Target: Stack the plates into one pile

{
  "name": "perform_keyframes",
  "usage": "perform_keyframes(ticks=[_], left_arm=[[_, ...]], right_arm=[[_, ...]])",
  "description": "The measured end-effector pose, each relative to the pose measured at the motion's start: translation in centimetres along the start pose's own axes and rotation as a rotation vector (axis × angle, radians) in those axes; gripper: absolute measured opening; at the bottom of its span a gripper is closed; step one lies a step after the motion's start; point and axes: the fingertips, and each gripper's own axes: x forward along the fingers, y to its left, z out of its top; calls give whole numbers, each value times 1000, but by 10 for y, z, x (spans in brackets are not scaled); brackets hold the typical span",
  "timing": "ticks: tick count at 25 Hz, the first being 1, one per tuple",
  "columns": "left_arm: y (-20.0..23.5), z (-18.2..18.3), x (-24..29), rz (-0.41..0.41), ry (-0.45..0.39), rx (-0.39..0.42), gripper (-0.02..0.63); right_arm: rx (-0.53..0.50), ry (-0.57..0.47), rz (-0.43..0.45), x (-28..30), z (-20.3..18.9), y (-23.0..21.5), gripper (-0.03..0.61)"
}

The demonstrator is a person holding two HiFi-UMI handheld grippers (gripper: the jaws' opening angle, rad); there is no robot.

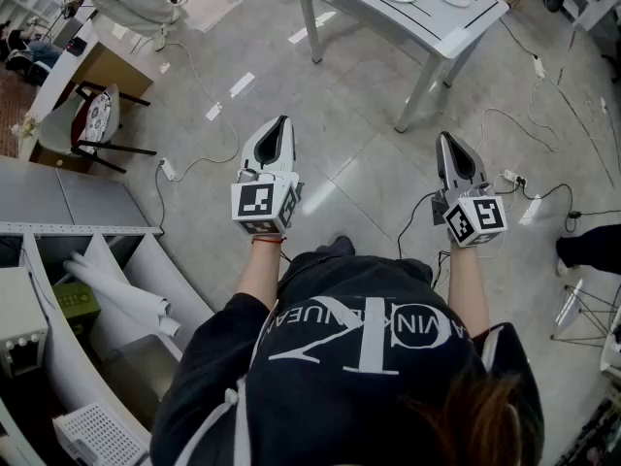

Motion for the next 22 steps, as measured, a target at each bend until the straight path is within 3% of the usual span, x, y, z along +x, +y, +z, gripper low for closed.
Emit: perform_keyframes(ticks=[12,22], left_arm=[[34,-6,-9,10,9,-5,11],[66,-19,-9,20,35,-61,11]], right_arm=[[9,10,-39,12,-8,11,-2],[21,31,-59,19,-17,17,16]])
